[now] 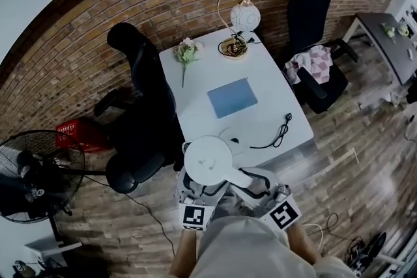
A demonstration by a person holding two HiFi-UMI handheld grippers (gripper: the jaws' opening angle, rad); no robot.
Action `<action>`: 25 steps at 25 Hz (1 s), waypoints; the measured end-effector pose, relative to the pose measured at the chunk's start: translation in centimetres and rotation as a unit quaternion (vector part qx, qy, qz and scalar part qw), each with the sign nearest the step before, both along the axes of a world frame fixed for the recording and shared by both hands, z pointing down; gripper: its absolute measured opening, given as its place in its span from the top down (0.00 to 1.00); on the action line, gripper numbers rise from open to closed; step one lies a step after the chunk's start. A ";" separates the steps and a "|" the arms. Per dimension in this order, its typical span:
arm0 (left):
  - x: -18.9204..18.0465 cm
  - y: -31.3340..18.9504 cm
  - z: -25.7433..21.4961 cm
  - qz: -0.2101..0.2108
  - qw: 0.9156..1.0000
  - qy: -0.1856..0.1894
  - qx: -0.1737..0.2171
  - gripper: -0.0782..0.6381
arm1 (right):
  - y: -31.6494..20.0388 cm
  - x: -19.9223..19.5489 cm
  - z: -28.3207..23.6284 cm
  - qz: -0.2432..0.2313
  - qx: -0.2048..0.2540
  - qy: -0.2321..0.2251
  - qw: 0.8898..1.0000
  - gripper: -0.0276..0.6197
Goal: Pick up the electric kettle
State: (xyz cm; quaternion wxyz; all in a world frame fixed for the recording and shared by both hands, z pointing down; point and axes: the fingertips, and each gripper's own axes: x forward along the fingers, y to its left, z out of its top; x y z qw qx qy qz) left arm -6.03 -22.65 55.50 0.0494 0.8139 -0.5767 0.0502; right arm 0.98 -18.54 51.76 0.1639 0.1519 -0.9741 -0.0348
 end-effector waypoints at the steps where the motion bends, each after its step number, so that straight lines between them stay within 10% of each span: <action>1: -0.1 0.6 -0.2 -0.006 1.000 0.000 0.003 0.10 | 0.6 0.0 -0.2 -0.006 0.000 -0.002 1.000 0.70; 8: -0.9 5.1 -2.4 -0.050 0.998 0.009 0.032 0.10 | 4.8 -0.2 -0.9 -0.052 0.000 0.000 0.999 0.70; 15: -1.7 9.5 -2.8 -0.091 0.995 0.003 0.043 0.10 | 7.5 -2.3 -7.5 -0.044 0.003 -0.240 0.970 0.70; 25: -1.6 13.2 -3.1 -0.133 0.990 0.002 0.051 0.10 | 10.8 -2.0 -7.7 -0.090 0.001 -0.243 0.966 0.70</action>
